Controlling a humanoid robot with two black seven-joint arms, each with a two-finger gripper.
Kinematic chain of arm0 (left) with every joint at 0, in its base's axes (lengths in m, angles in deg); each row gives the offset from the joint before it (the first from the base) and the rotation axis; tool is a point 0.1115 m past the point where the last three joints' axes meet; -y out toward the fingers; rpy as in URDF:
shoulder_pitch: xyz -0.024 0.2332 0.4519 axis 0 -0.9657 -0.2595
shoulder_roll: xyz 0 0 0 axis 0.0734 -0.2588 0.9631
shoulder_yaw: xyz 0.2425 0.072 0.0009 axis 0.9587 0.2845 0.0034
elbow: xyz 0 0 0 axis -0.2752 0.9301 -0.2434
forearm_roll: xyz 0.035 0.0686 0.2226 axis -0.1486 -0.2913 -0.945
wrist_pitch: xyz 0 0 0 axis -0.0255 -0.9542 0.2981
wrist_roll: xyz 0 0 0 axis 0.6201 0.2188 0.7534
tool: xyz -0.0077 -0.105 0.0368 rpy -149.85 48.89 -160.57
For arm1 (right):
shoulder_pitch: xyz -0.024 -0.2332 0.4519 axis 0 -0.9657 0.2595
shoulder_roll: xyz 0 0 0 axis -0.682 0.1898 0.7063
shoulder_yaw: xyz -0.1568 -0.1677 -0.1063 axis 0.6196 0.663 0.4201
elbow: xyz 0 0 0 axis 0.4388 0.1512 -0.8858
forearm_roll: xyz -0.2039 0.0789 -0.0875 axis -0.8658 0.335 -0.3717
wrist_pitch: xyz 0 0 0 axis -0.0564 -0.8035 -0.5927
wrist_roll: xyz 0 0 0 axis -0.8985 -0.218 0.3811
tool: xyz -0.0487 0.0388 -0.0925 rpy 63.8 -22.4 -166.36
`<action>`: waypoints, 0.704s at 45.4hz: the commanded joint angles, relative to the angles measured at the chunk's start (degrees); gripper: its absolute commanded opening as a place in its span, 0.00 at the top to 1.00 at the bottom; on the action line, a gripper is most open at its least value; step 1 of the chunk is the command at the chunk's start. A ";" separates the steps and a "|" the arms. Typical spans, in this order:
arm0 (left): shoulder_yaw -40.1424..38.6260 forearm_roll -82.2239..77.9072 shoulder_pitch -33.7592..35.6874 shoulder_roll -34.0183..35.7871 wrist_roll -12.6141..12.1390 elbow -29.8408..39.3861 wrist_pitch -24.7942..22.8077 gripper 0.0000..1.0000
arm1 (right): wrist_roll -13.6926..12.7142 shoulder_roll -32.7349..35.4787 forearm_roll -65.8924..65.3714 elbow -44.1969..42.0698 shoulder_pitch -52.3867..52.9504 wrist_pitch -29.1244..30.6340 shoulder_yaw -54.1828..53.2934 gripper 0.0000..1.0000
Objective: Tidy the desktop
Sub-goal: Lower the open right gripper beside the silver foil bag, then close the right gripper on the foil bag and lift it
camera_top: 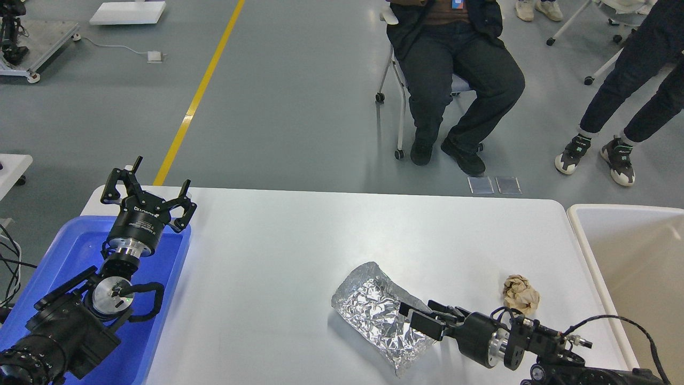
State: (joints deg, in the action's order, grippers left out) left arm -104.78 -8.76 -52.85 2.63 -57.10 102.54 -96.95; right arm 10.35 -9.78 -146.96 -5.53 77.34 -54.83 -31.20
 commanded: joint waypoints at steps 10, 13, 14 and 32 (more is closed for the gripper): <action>0.00 0.00 0.02 0.00 0.00 0.00 0.00 0.00 | 3.14 -3.41 -0.68 -7.88 -0.64 -7.66 6.09 0.22; 0.00 0.00 0.02 0.00 0.00 0.00 0.00 0.00 | 3.31 -3.76 -0.77 -9.11 -0.64 -8.80 7.32 0.31; 0.00 0.00 0.02 0.00 0.00 0.00 0.00 0.00 | 3.31 -3.94 -0.77 -9.38 -0.64 -9.15 7.76 0.33; 0.00 0.00 0.02 0.00 0.00 0.00 0.00 0.00 | 3.23 -4.56 -0.68 -12.55 -0.46 -11.26 10.75 1.00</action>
State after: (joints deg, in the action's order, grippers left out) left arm -104.78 -8.76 -52.83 2.63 -57.10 102.54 -96.95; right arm 13.56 -13.83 -147.66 -16.33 76.84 -64.95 -21.81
